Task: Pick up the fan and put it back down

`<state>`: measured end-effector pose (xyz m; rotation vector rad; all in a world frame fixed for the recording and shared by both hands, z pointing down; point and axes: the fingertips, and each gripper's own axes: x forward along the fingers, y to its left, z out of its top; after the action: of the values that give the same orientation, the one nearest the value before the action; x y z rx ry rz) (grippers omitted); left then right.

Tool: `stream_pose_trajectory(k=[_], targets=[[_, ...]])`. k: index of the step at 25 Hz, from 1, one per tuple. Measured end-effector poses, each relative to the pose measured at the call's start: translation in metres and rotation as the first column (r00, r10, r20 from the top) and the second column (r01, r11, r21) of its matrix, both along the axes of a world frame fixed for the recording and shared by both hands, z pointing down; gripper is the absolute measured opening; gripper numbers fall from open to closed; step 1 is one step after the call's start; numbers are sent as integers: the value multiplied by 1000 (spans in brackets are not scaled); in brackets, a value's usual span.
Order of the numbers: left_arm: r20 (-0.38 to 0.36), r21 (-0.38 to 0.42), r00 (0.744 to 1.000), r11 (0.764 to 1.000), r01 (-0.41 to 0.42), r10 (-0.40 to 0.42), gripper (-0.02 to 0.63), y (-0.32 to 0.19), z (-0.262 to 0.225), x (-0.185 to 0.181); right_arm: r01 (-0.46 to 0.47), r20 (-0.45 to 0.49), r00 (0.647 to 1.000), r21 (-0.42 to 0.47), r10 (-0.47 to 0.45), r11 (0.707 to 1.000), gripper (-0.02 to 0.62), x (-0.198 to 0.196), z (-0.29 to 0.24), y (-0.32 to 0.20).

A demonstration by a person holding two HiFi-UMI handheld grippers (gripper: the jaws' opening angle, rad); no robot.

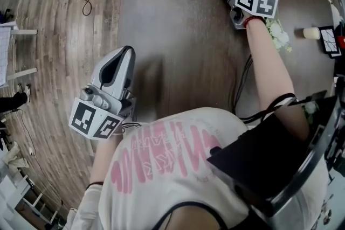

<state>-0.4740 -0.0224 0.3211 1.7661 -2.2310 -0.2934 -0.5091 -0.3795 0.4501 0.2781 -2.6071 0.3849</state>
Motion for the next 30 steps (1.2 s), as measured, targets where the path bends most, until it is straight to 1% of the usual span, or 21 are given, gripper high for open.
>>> stream_pose_trajectory(k=[3, 6, 11, 14, 16, 20, 25, 28, 30], targets=[[15, 6, 1000, 1000, 19, -20, 17, 7, -9, 19, 6, 10, 1000, -7, -6, 1000, 218, 17, -10, 6], [29, 11, 999, 999, 33, -33, 17, 3, -13, 41, 28, 16, 999, -9, -28, 1000, 218, 33, -13, 8], [55, 38, 998, 999, 28, -30, 17, -12, -14, 88, 64, 62, 996, -54, -60, 997, 216, 78, -15, 14], [64, 56, 998, 998, 20, -23, 17, -19, -26, 107, 96, 81, 993, -85, -89, 992, 216, 96, -23, 24], [79, 61, 997, 998, 17, -22, 17, -25, -33, 119, 130, 95, 988, -89, -122, 988, 216, 109, -31, 29], [90, 69, 996, 997, 21, -27, 17, -31, -45, 132, 200, 110, 975, -73, -191, 977, 216, 127, -49, 46], [92, 79, 996, 997, -2, -6, 17, -36, -65, 136, 276, 116, 956, -30, -271, 961, 216, 140, -78, 76], [98, 92, 995, 996, -19, 10, 17, -40, -78, 141, 304, 125, 946, -22, -299, 953, 216, 148, -92, 90], [114, 95, 993, 995, -31, 20, 17, -43, -79, 153, 317, 143, 940, -31, -310, 948, 216, 162, -95, 100]])
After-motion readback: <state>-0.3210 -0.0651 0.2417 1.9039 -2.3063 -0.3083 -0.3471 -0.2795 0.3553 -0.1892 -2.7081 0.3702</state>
